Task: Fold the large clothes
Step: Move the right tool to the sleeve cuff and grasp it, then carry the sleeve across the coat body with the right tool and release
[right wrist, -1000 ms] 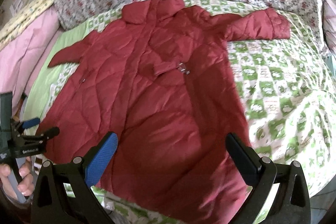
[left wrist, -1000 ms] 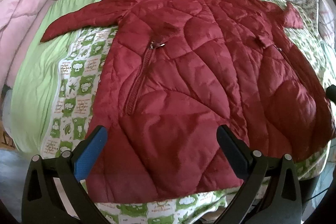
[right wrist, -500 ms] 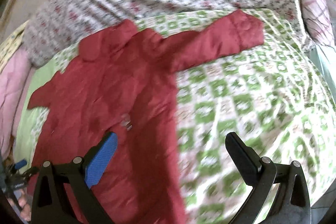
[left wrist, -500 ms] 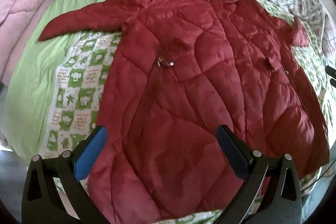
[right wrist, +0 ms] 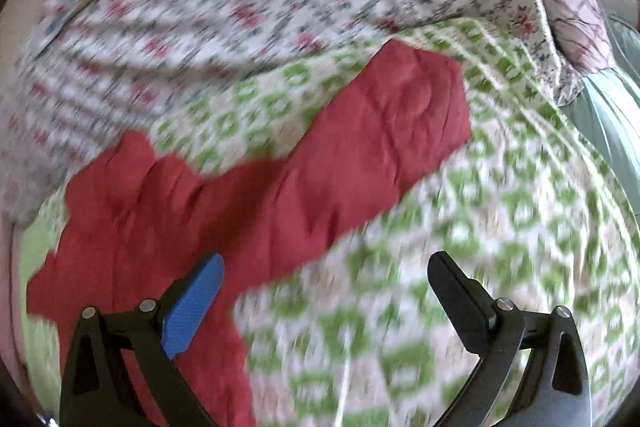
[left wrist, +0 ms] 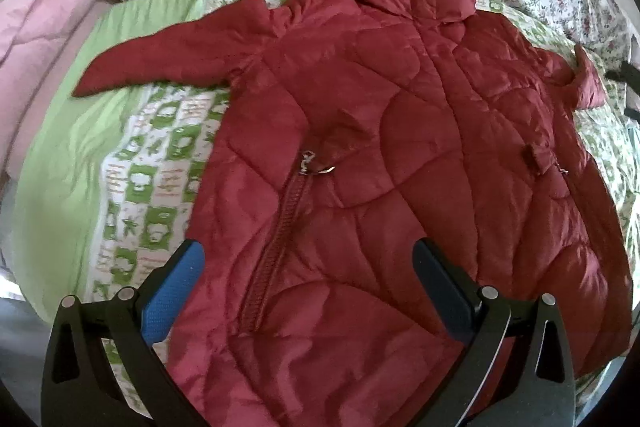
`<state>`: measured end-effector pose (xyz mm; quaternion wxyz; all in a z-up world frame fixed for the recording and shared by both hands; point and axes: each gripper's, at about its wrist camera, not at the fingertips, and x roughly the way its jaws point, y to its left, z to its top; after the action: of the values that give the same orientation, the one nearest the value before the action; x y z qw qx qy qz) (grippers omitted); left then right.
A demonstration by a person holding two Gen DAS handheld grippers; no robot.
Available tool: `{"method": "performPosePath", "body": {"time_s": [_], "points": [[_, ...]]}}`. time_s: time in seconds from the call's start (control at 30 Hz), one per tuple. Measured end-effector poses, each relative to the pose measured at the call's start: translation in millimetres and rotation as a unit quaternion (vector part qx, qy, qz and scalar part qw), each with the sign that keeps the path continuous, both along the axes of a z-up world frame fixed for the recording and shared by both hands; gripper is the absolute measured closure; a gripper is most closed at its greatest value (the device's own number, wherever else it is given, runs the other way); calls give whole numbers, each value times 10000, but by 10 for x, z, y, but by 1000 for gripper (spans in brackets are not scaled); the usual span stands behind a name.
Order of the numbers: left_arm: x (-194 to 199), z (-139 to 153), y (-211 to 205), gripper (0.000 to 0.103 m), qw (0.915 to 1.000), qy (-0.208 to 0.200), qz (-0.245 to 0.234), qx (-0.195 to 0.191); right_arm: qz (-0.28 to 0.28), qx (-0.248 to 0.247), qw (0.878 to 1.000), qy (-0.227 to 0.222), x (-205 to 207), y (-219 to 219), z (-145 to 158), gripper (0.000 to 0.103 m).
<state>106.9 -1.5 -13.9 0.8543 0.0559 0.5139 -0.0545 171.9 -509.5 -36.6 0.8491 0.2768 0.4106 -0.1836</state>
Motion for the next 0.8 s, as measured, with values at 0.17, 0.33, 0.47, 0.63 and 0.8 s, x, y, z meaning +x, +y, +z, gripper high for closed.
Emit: {"method": "performPosePath", "body": {"time_s": [0.17, 0.33, 0.47, 0.63, 0.8], "points": [[69, -89, -101, 0, 9999, 85, -71, 8, -385, -173, 9991, -3, 465, -348, -68, 2], [203, -207, -171, 0, 9997, 215, -61, 28, -663, -423, 9966, 259, 914, -576, -210, 8], [288, -244, -202, 0, 9997, 253, -38, -12, -748, -459, 9938, 679, 1207, -757, -461, 19], [356, -291, -235, 0, 9996, 284, -40, 6, -695, -201, 9945, 752, 1286, -897, -638, 71], [362, -285, -224, 0, 9996, 277, -27, -53, -541, -104, 9974, 455, 1159, -874, -549, 91]]}}
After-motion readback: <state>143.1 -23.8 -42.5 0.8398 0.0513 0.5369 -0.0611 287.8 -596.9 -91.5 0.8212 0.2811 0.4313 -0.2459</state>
